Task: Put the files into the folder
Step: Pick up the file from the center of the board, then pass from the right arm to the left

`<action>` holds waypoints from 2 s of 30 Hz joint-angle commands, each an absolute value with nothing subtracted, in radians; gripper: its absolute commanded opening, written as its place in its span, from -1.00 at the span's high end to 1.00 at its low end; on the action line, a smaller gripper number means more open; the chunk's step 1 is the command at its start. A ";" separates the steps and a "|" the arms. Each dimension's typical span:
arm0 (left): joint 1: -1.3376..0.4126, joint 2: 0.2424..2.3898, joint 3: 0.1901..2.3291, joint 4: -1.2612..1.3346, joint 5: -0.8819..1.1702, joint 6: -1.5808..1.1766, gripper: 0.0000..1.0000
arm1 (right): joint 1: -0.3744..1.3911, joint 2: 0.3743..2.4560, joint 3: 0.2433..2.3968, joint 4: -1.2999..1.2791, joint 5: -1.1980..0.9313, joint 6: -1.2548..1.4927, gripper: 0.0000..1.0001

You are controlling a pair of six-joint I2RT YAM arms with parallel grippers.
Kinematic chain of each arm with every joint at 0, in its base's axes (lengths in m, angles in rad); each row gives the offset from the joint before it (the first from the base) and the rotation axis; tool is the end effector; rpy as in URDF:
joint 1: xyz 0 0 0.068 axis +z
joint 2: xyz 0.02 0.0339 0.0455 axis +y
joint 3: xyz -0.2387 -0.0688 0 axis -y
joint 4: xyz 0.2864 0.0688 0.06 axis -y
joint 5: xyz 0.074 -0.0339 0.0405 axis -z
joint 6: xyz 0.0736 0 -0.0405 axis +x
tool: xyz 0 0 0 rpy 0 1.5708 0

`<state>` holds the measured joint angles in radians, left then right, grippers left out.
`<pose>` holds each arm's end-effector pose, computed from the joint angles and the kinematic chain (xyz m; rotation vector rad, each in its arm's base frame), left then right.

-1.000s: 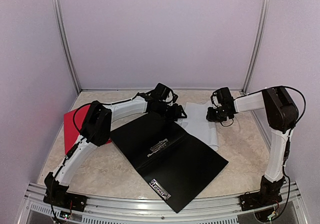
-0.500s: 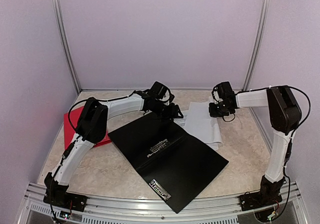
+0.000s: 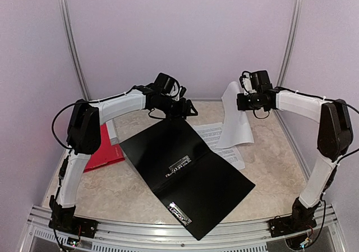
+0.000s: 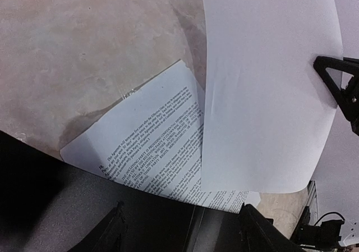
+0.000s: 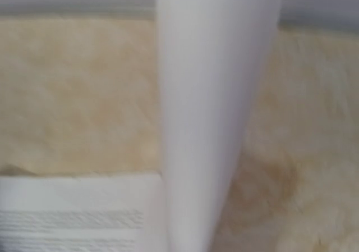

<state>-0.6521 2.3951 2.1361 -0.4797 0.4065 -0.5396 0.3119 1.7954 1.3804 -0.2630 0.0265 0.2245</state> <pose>0.4530 -0.3825 0.1649 0.3638 2.4559 -1.0349 0.4521 0.1437 0.1931 -0.0845 2.2598 0.2579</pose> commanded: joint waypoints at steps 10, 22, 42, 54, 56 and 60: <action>-0.607 2.084 1.911 -0.425 0.486 -0.483 -0.45 | 0.447 1.606 1.461 -0.308 -0.109 0.217 0.88; -0.556 1.972 1.643 -0.086 0.790 -0.636 -0.71 | 0.536 1.506 1.432 -0.233 -0.258 0.293 0.87; -0.572 2.155 1.720 0.205 0.965 -0.835 -0.82 | 0.542 1.470 1.401 -0.194 -0.317 0.344 0.87; -0.595 2.185 1.747 0.267 1.009 -0.870 -0.02 | 0.542 1.494 1.401 -0.214 -0.275 0.330 0.86; -0.593 2.176 1.736 0.280 1.015 -0.873 0.19 | 0.542 1.495 1.401 -0.215 -0.270 0.327 0.86; -0.584 2.160 1.715 0.290 1.019 -0.882 0.38 | 0.542 1.500 1.402 -0.227 -0.239 0.315 0.86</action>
